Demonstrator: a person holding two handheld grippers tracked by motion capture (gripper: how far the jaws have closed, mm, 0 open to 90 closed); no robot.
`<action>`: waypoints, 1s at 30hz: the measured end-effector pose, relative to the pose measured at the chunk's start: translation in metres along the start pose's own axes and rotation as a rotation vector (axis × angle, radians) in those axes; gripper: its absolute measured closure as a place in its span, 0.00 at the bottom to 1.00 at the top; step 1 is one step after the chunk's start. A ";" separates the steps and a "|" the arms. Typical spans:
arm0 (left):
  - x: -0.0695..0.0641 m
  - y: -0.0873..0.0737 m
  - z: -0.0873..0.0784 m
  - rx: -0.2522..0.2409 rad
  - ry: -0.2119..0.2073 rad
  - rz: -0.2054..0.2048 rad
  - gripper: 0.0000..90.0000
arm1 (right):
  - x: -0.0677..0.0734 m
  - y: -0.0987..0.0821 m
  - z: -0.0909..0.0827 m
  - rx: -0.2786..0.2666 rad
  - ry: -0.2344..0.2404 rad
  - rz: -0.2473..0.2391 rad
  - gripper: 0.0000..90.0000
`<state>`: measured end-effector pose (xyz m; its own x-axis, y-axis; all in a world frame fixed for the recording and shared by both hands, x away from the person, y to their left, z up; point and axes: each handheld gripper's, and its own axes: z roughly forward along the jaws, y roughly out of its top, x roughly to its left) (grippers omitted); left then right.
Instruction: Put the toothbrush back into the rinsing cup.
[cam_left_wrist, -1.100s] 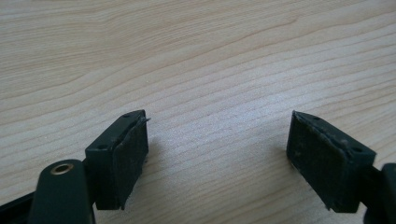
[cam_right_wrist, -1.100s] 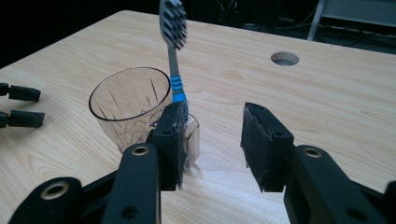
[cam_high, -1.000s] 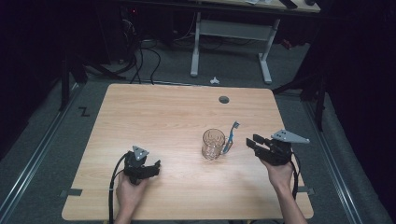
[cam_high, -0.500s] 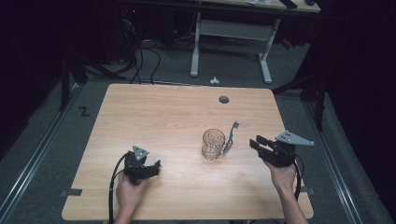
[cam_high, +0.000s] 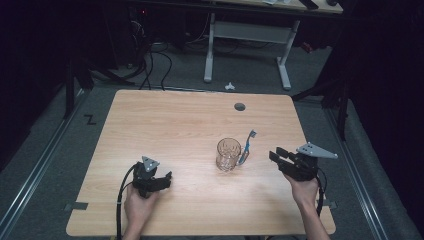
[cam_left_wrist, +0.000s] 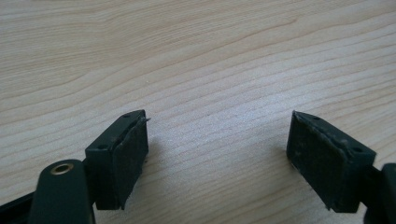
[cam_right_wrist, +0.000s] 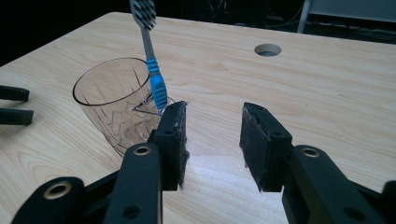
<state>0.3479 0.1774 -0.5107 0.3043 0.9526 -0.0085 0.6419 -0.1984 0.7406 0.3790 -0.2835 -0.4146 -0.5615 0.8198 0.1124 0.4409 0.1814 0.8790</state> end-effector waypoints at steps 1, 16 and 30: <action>0.000 0.000 0.000 0.000 0.000 0.000 0.24 | 0.000 -0.001 0.000 0.000 0.000 -0.001 0.68; 0.000 0.000 0.000 0.000 0.000 0.000 0.24 | -0.005 -0.013 0.000 0.020 -0.009 0.015 0.68; 0.000 0.000 0.000 0.000 0.000 0.000 0.24 | -0.007 -0.024 0.003 0.036 -0.013 0.035 0.69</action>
<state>0.3479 0.1774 -0.5107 0.3041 0.9526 -0.0084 0.6418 -0.1983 0.7408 0.3746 -0.2919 -0.4380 -0.5360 0.8331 0.1365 0.4853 0.1717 0.8573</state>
